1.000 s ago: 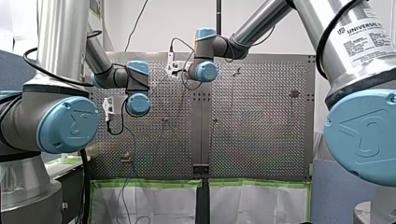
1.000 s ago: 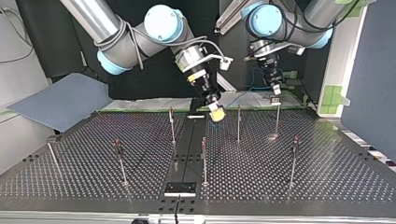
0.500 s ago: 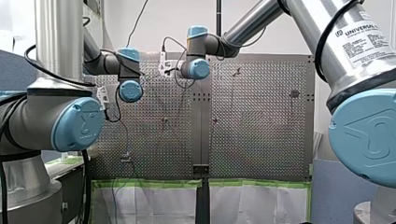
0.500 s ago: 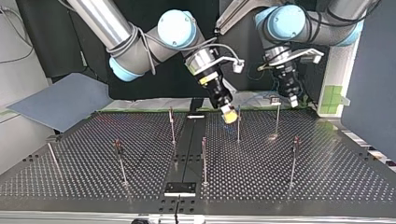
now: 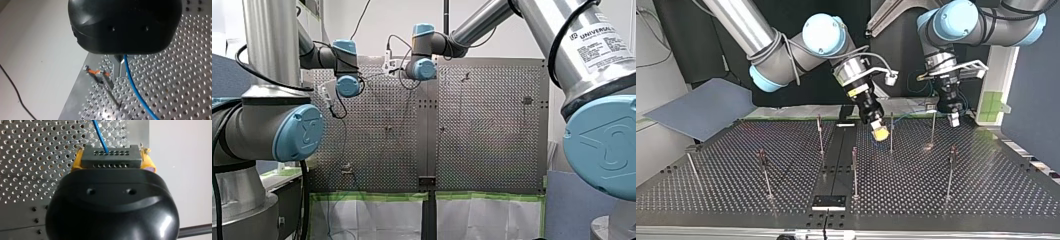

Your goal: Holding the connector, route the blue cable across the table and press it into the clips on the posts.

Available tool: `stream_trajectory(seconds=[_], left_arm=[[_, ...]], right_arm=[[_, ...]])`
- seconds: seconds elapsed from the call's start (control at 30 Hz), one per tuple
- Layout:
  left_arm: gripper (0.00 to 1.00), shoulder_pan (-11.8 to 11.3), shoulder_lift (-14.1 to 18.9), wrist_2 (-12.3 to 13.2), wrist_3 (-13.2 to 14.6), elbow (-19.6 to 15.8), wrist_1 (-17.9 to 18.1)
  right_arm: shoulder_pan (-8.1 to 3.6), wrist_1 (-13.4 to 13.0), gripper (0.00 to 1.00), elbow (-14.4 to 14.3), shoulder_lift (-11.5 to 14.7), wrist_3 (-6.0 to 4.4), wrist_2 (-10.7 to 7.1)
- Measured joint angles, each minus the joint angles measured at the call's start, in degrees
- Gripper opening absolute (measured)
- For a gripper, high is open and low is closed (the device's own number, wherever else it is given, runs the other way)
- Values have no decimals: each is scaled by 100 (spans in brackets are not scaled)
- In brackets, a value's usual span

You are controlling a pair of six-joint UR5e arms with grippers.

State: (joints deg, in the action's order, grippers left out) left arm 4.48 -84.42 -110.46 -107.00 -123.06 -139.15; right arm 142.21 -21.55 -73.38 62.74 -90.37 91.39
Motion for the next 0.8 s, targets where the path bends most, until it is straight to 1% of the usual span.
stream_trajectory(seconds=[0.13,0.33,0.6,0.7,0.8], left_arm=[[0,5,-46,177,-176,2,-18],[0,-39,-127,501,-417,8,-12],[0,-205,-186,889,-707,117,-22],[0,-276,-208,935,-736,189,-75],[0,-344,-215,853,-700,249,-127]], right_arm=[[39,31,0,101,-67,0,6],[93,146,0,289,-278,4,43],[103,171,0,380,-359,0,93],[84,195,0,425,-360,-11,91],[64,226,0,481,-362,-60,70]])
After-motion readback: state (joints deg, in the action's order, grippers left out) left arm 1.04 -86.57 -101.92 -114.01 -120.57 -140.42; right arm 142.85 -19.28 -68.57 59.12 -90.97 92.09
